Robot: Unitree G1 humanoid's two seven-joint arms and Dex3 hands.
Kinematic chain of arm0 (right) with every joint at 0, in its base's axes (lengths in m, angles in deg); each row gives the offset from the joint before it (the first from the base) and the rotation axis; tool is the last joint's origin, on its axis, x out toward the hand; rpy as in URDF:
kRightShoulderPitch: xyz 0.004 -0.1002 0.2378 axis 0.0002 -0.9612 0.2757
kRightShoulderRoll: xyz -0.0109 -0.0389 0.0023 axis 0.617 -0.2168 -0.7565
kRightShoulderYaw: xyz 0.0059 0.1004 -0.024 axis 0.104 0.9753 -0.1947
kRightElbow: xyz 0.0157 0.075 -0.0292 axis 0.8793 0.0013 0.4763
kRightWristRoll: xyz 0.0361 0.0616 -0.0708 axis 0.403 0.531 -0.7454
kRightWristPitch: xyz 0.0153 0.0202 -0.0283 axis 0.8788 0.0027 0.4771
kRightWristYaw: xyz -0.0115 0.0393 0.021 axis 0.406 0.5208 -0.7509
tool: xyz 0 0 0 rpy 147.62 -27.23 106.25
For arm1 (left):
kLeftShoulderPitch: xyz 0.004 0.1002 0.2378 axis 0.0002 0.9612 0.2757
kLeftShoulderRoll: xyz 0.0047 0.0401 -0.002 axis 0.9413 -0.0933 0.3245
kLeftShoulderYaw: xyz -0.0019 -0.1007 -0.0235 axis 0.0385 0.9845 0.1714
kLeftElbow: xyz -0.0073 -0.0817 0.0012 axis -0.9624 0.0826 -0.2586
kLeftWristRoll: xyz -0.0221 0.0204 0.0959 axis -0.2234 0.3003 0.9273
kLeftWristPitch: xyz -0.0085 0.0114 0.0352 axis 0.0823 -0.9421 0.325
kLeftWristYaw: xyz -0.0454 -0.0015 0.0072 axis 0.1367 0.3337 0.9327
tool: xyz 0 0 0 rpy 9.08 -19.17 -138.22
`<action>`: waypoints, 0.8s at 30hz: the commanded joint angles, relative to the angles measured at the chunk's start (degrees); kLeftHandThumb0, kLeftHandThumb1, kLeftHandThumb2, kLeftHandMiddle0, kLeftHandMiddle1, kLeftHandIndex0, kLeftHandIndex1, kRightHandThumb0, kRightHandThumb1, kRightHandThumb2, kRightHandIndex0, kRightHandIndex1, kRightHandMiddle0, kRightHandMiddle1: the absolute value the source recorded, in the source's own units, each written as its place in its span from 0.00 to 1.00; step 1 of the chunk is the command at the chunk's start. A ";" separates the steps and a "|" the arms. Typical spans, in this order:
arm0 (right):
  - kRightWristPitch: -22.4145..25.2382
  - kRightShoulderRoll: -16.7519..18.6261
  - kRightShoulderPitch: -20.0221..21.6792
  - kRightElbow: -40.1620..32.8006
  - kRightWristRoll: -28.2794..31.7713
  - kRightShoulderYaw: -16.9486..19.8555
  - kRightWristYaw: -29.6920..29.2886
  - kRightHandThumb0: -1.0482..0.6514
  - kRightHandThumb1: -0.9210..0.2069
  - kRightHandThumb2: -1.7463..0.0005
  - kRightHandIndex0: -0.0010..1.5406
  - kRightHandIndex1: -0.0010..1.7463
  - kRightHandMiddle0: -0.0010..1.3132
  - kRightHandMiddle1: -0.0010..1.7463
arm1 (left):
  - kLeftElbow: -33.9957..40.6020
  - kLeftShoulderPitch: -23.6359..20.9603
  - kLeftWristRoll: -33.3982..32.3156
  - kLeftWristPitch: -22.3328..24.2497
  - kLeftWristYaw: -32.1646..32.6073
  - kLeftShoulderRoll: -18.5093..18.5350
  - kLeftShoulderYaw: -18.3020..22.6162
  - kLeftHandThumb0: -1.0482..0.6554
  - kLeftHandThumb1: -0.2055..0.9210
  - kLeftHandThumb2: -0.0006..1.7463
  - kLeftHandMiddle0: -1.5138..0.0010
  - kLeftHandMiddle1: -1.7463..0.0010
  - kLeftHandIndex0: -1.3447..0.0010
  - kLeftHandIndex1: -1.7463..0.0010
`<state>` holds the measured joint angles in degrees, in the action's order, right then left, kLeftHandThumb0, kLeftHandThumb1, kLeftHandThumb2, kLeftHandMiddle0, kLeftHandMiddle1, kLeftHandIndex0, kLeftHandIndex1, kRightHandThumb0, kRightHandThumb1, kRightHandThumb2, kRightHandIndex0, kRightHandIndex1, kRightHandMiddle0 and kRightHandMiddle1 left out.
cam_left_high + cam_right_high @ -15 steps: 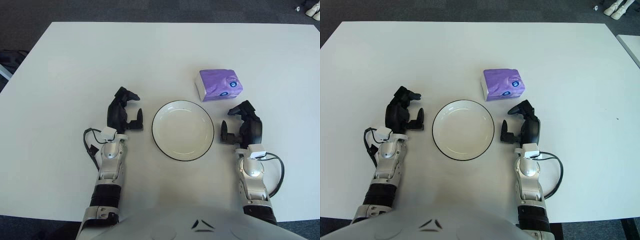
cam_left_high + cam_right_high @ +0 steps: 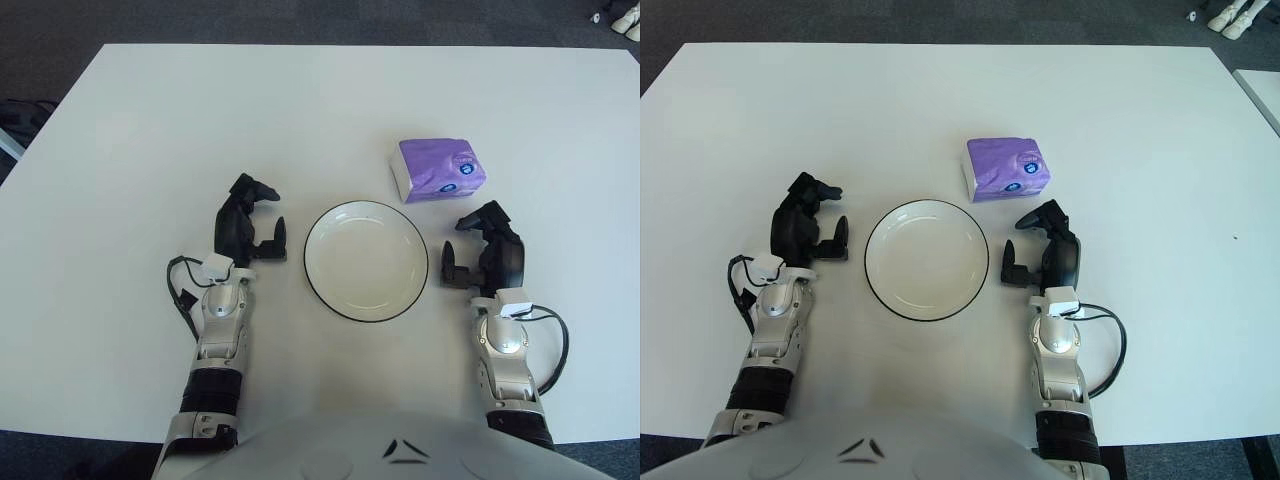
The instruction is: Put the tissue paper into the plate.
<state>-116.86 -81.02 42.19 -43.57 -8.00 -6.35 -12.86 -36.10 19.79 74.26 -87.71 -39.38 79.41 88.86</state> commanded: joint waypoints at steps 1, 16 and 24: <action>1.06 0.14 -2.53 3.02 -0.94 -0.09 -0.22 0.61 0.86 0.03 0.62 0.93 0.49 1.00 | -5.03 4.07 0.44 1.85 0.10 -0.05 0.01 0.61 0.22 0.90 0.42 0.11 0.56 0.00; 3.65 -5.95 -5.58 -3.43 -9.80 -0.21 1.15 0.27 0.28 0.45 0.05 0.72 0.07 0.82 | -4.89 4.33 1.39 1.49 1.03 -0.29 -0.39 0.61 0.19 0.92 0.40 0.11 0.54 0.00; 0.75 -9.72 -5.66 -2.95 -16.82 0.92 -1.68 0.08 0.26 0.53 0.00 0.19 0.00 0.31 | -4.56 4.48 1.74 2.05 1.64 -0.38 -0.72 0.61 0.19 0.92 0.39 0.12 0.54 0.00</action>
<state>-116.91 -88.86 37.93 -47.62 -23.06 -7.07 -13.08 -35.86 19.68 74.73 -87.66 -38.33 79.14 88.29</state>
